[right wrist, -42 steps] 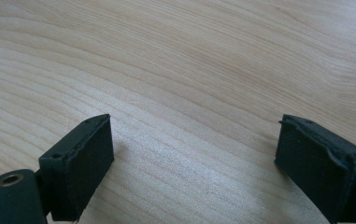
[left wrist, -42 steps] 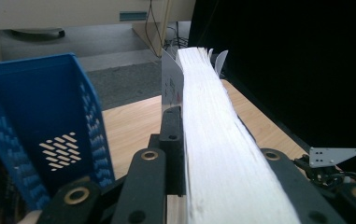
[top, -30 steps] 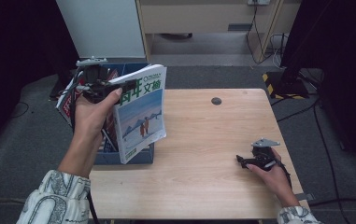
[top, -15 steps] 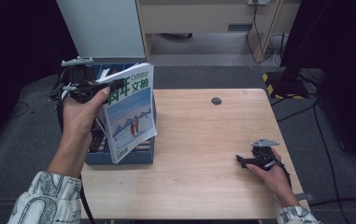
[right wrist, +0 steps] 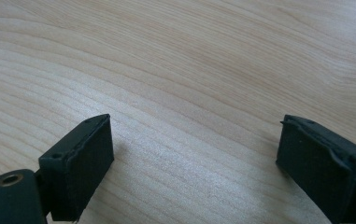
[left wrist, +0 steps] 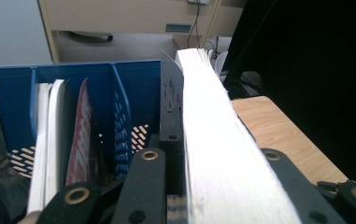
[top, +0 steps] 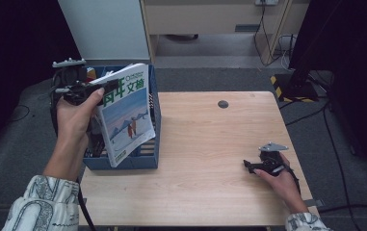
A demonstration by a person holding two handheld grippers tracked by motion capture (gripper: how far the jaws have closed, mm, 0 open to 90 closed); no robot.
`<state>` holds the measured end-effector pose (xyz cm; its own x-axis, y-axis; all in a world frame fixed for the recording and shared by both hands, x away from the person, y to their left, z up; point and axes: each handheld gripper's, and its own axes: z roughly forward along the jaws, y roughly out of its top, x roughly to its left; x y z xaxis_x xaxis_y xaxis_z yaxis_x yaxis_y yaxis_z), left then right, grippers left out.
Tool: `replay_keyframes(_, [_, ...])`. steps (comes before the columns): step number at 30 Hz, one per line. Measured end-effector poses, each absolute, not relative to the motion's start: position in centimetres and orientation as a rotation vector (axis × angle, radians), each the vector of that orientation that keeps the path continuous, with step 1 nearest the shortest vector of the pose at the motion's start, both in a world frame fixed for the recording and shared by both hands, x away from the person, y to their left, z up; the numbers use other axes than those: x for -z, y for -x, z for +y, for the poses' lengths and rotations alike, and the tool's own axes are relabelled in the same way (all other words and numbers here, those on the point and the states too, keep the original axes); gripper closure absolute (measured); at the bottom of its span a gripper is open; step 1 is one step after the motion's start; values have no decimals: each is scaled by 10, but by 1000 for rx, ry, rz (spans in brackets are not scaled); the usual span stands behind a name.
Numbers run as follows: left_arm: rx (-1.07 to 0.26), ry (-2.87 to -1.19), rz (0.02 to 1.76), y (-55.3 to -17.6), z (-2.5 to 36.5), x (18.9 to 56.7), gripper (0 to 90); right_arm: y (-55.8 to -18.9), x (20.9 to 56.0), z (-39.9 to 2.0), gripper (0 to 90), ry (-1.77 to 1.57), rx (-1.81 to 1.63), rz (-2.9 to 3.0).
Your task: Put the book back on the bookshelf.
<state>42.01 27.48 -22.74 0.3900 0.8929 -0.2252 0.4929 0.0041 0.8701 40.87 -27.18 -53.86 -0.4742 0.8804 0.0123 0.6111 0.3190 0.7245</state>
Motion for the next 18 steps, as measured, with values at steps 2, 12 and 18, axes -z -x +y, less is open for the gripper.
replay_keyframes(2, [-500, -1641, 1253, -421, 275, 228, 734, -409, 539, -272, 110, -1327, -955, 2205])
replay_keyframes(12, [-515, -1633, 1298, -434, 276, 233, 733, -409, 539, -272, 110, -1327, -955, 2205])
replay_keyframes(18, [-540, -1644, 1315, -442, 267, 233, 734, -409, 539, -272, 110, -1327, -955, 2206])
